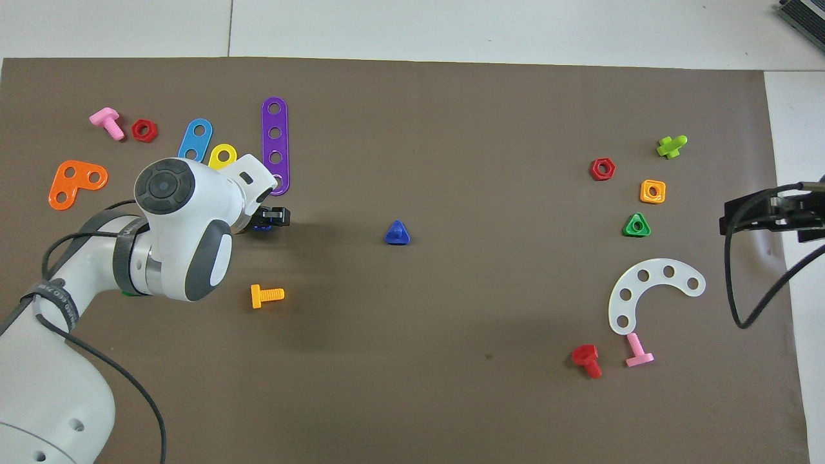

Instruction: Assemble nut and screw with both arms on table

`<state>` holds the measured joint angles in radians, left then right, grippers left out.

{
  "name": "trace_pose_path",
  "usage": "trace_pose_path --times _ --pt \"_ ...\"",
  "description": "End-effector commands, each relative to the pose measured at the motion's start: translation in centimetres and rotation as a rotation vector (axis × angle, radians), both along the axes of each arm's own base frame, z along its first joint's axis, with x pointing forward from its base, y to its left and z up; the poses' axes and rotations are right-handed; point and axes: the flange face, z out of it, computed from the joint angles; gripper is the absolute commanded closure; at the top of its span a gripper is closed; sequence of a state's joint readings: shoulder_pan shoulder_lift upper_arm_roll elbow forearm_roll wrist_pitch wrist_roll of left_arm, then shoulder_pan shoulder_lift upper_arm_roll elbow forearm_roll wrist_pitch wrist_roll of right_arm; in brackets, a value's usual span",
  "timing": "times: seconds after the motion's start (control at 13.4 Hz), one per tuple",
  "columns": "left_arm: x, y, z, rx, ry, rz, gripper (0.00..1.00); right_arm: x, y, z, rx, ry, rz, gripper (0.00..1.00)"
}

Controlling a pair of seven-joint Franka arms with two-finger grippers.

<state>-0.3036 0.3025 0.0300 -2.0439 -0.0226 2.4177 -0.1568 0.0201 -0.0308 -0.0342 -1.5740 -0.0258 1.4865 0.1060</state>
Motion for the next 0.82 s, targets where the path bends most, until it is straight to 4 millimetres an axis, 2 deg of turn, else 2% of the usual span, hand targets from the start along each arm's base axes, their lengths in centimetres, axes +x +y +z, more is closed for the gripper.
trace_pose_path --times 0.0,0.75 --pt "-0.28 0.58 -0.65 -0.001 -0.003 -0.028 0.29 -0.42 0.03 0.23 0.003 0.004 0.029 0.0" --pt "-0.53 0.74 -1.09 0.004 0.009 -0.053 0.42 -0.42 -0.12 0.08 0.005 0.007 0.022 0.0"
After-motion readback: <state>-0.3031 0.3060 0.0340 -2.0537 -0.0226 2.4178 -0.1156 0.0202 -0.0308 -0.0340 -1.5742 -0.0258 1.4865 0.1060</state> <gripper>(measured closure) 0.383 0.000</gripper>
